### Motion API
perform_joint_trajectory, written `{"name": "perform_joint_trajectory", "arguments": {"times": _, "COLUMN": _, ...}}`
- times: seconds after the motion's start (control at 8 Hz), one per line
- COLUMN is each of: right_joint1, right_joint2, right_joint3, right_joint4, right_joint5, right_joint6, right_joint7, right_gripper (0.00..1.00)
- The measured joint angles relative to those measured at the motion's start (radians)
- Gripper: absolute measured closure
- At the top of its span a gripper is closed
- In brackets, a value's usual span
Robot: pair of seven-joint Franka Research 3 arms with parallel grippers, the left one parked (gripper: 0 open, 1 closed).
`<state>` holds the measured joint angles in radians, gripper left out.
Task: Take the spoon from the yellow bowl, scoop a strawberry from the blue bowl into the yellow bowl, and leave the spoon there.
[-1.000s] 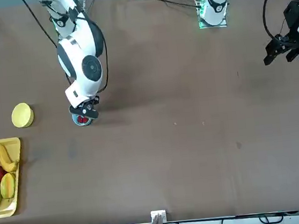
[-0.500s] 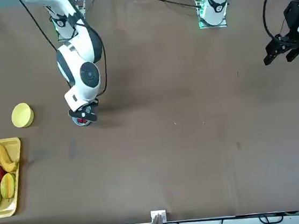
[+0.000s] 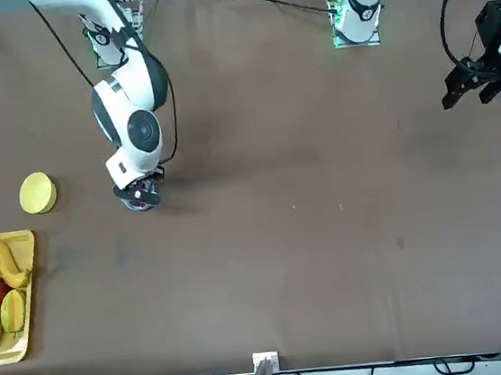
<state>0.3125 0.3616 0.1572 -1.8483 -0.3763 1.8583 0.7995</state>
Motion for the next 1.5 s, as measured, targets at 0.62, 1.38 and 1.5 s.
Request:
{"name": "perform_joint_trajectory", "arguments": {"times": 0.62, "right_joint1": -0.061, "right_joint2": -0.029, "right_joint3": -0.002, "right_joint4": -0.006, "right_joint5": 0.111, "right_joint6": 0.006, "right_joint7": -0.296, "right_gripper": 0.89}}
{"name": "perform_joint_trajectory", "arguments": {"times": 1.38, "right_joint1": -0.123, "right_joint2": -0.044, "right_joint3": -0.002, "right_joint4": -0.05, "right_joint5": 0.139, "right_joint6": 0.075, "right_joint7": -0.503, "right_gripper": 0.89}}
{"name": "perform_joint_trajectory", "arguments": {"times": 1.5, "right_joint1": -0.131, "right_joint2": -0.044, "right_joint3": -0.002, "right_joint4": -0.051, "right_joint5": 0.152, "right_joint6": 0.087, "right_joint7": -0.512, "right_gripper": 0.89}}
